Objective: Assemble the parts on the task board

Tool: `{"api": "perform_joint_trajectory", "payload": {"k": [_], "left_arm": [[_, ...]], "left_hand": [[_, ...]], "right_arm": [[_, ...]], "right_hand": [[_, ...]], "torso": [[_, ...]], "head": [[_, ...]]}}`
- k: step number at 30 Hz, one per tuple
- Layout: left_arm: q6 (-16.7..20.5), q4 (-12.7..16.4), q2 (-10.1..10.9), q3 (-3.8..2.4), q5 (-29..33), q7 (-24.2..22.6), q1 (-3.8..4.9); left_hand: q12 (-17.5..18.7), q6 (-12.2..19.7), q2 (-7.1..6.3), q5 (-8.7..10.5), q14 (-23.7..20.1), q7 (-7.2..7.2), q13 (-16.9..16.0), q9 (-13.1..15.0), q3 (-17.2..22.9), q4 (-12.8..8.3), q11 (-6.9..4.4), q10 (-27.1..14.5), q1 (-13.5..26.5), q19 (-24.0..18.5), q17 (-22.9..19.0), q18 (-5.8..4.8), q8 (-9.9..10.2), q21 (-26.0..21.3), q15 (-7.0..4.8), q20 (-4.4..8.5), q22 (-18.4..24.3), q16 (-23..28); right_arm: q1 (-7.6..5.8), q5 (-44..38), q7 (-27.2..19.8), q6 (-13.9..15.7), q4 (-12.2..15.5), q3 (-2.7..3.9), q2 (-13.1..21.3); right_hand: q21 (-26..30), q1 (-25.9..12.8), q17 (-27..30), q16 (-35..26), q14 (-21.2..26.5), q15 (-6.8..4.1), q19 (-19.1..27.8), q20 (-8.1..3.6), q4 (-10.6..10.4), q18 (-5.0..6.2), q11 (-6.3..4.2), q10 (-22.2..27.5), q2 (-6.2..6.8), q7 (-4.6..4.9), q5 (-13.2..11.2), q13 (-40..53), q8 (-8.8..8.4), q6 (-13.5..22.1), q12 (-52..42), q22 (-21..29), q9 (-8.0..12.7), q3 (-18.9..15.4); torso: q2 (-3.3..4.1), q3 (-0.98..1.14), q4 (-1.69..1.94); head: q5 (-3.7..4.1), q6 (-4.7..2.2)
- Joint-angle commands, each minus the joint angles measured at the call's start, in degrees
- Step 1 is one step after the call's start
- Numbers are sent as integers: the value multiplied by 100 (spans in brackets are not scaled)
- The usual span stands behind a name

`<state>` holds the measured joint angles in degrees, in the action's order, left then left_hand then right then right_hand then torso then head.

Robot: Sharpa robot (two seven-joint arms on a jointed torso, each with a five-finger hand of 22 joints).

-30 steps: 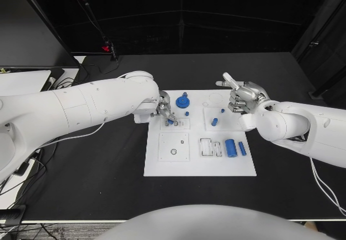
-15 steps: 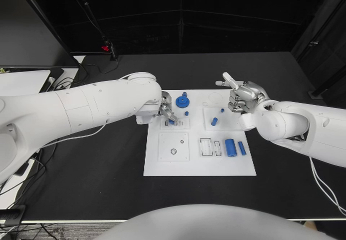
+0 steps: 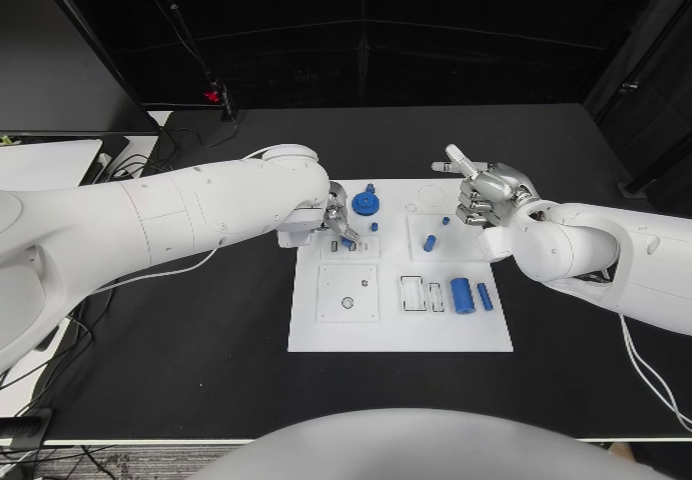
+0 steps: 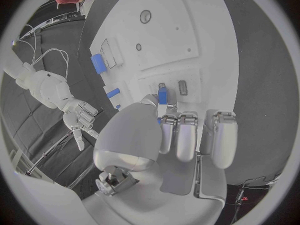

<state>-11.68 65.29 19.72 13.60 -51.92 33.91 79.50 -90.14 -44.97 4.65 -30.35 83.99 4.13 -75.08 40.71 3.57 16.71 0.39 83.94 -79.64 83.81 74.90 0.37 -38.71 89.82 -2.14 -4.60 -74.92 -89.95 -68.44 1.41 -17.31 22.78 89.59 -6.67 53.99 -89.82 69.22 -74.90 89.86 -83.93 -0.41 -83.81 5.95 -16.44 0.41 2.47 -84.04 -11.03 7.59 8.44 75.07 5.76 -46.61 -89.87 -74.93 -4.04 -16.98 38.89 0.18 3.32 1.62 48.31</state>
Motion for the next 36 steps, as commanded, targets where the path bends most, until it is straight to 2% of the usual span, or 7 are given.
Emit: {"api": "perform_joint_trajectory", "payload": {"k": [1, 20, 36], "left_arm": [[-35, -24, -16, -5, -48, 111, 5], [-164, -77, -34, -5, -40, 101, -23], [-119, -144, -108, -4, -34, 60, -37]], "left_hand": [[14, -60, 182, 32, 601, -86, -1492, 70, 22, -1, -36, 606, -162, 619, 1510, -37, -33, 18, -55, 40, -1508, -5], [14, -57, 177, 37, 601, -81, -1492, 76, 29, 9, -34, 606, -138, 619, 1510, -37, -20, 18, -56, 40, -1508, -5], [14, -56, 182, 39, 601, -80, -1492, 79, 36, 11, -33, 606, -126, 619, 1510, -37, -13, 18, -56, 40, -1508, -5]], "right_arm": [[-7, -1, -28, -20, 8, 2, -8], [-6, -1, -26, -45, 4, 2, -14], [-5, -1, -27, -53, 10, 2, -6]], "right_hand": [[-18, 47, -1510, 14, -607, 45, -619, 39, 2, -41, 55, -596, -11, 39, -14, 1493, 19, 8, -13, -1507, 1, 18], [-18, 47, -1510, 14, -607, 45, -619, 39, 2, -41, 55, -596, -11, 39, -14, 1493, 19, 8, -13, -1507, 1, 18], [-18, 46, -1510, 14, -607, 49, -619, 44, -2, -41, 59, -596, -13, 43, -18, 1493, 23, 3, -13, -1507, 0, 13]], "torso": [[1, -2, -1], [-1, -1, 4], [3, -3, 0]], "head": [[3, 8], [-3, 36], [9, 45]]}}
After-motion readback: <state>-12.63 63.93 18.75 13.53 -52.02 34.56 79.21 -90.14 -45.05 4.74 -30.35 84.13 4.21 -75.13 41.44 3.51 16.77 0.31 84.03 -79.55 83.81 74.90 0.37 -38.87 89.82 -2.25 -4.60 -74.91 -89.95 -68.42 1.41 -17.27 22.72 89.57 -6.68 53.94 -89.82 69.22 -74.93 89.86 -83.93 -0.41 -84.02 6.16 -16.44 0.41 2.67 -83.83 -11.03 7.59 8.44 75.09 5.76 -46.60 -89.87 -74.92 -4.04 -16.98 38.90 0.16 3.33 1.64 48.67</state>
